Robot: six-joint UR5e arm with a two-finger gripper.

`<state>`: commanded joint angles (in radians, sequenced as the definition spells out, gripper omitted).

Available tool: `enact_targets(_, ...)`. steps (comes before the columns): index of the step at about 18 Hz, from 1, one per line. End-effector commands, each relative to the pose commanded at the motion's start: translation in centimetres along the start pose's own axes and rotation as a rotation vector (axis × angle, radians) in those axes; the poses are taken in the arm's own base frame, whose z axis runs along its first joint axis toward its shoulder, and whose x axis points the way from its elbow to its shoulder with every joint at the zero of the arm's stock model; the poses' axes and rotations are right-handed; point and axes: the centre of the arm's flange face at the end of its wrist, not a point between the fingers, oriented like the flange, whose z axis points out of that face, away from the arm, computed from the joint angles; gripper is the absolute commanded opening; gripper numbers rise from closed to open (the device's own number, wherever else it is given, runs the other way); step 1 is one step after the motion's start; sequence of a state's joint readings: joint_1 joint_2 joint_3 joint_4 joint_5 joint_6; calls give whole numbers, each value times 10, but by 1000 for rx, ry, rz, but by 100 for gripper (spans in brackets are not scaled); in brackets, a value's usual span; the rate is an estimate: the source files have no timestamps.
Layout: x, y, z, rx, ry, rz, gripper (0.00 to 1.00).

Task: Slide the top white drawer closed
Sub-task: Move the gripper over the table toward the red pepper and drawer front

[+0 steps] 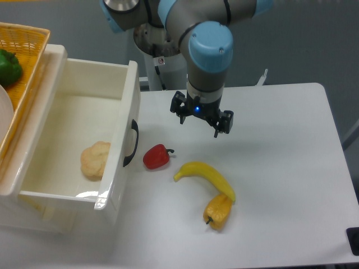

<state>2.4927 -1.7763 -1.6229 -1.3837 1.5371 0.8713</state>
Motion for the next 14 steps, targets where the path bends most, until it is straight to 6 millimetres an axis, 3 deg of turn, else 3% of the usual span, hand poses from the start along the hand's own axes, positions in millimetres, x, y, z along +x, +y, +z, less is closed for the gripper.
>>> enact_targets(7,-4,-1,8,-10,12,-4,100)
enact_targets(14,-15,2,41,-61,49,-11,100)
